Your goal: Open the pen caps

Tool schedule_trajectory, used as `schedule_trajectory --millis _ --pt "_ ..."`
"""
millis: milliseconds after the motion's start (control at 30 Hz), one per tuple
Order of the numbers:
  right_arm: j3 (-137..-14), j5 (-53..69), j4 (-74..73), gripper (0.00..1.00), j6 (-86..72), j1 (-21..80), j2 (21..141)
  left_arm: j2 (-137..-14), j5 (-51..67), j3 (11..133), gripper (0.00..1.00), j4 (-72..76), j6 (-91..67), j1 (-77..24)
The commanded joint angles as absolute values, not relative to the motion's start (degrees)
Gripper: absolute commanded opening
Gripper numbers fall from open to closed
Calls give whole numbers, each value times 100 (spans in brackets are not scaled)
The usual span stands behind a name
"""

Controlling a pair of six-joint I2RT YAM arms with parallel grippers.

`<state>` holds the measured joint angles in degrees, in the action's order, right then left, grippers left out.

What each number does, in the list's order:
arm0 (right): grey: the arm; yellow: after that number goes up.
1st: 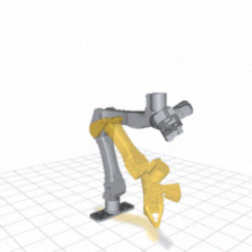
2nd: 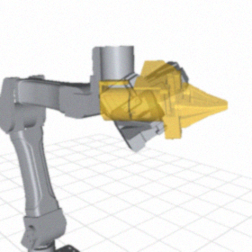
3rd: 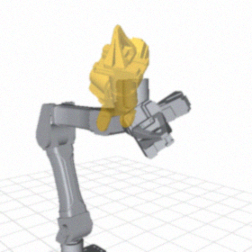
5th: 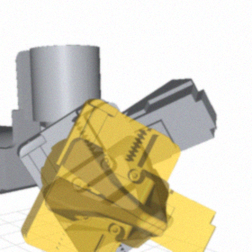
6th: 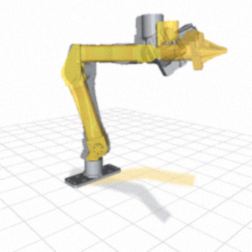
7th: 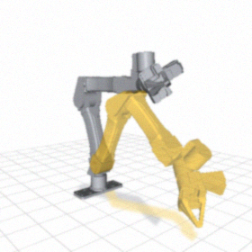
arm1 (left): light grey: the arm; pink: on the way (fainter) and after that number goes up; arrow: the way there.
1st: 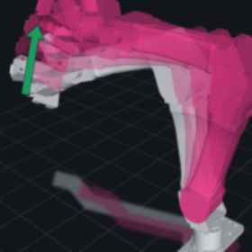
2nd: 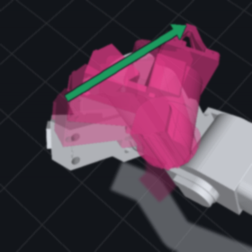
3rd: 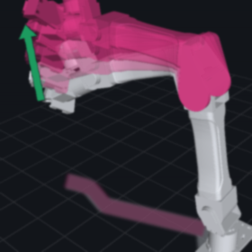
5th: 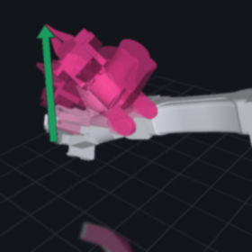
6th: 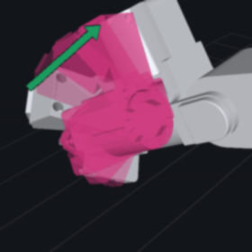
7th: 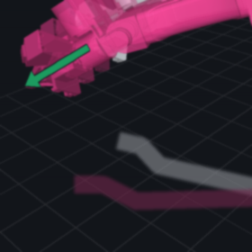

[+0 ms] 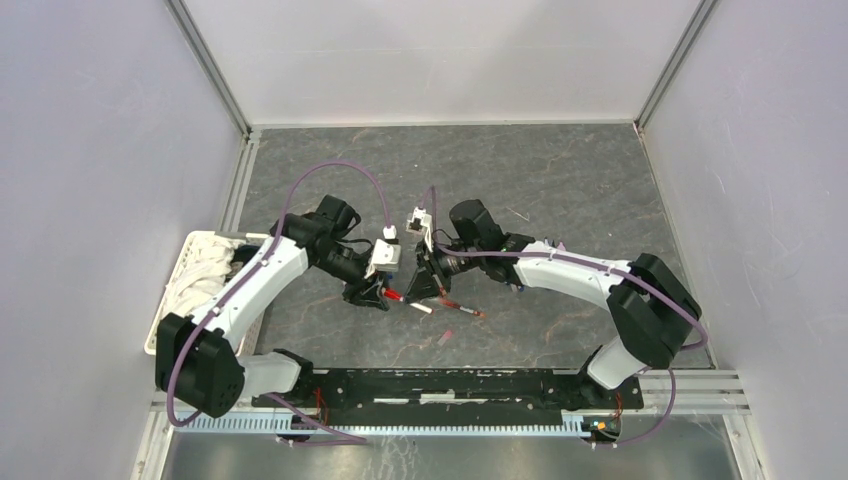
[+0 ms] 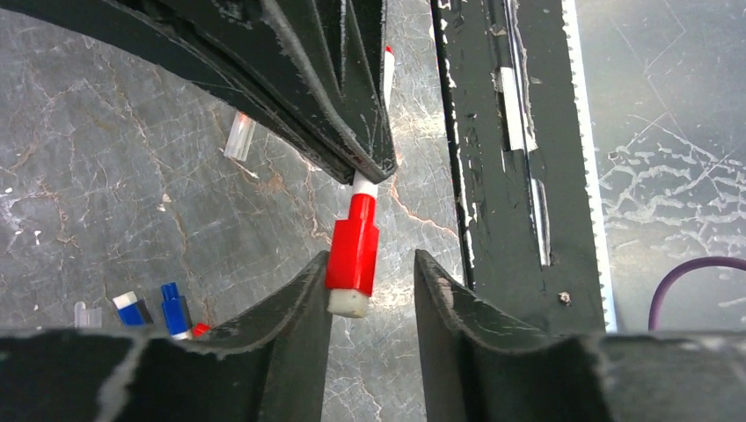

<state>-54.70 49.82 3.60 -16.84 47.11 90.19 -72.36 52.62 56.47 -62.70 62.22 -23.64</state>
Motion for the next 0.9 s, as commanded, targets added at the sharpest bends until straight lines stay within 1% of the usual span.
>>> schedule_trajectory --millis 0,33,100,200,233,267,367,400,433,467,533,667,733,800,833,867 --pt "-5589 5203 666 0 -1843 4661 9066 -7214 5345 5769 39 -6490 6635 -2391" --pt "-5597 5210 655 0 -1860 4666 9077 -7227 5348 5800 35 -6479 6616 -2391" --pt "-5639 5212 644 0 -1894 4659 9113 -7270 5400 5866 30 -6476 6589 -2407" --pt "-5698 5212 646 2 -1978 4675 9170 -7348 5487 5914 28 -6468 6555 -2483" --pt "-5697 5212 675 5 -2006 4679 9183 -7381 5500 5917 25 -6462 6536 -2520" --pt "-5676 5220 727 12 -2067 4691 9187 -7401 5502 5916 23 -6434 6516 -2553" --pt "-5556 5339 949 32 -2248 4694 9188 -7454 5435 5944 6 -6335 6377 -2584" --pt "-5469 5405 1054 36 -2317 4698 9193 -7455 5406 5956 3 -6295 6325 -2584" --pt "-5401 5437 1120 42 -2362 4710 9201 -7453 5386 5965 2 -6278 6296 -2585" --pt "-5348 5468 1165 44 -2371 4711 9218 -7445 5384 5972 2 -6276 6300 -2585" --pt "-5229 5549 1340 45 -2470 4724 9253 -7436 5409 6004 2 -6254 6265 -2585" --pt "-5176 5638 1435 39 -2514 4726 9319 -7420 5394 6116 2 -6240 6220 -2589" --pt "-5198 5729 1414 39 -2520 4731 9388 -7401 5390 6186 2 -6240 6189 -2589" --pt "-5216 5757 1400 34 -2517 4736 9413 -7369 5389 6228 2 -6240 6175 -2584" --pt "-5221 5761 1413 30 -2522 4737 9406 -7362 5388 6243 2 -6240 6175 -2584" --pt "-5221 5770 1460 22 -2552 4731 9389 -7359 5365 6253 2 -6240 6176 -2587"
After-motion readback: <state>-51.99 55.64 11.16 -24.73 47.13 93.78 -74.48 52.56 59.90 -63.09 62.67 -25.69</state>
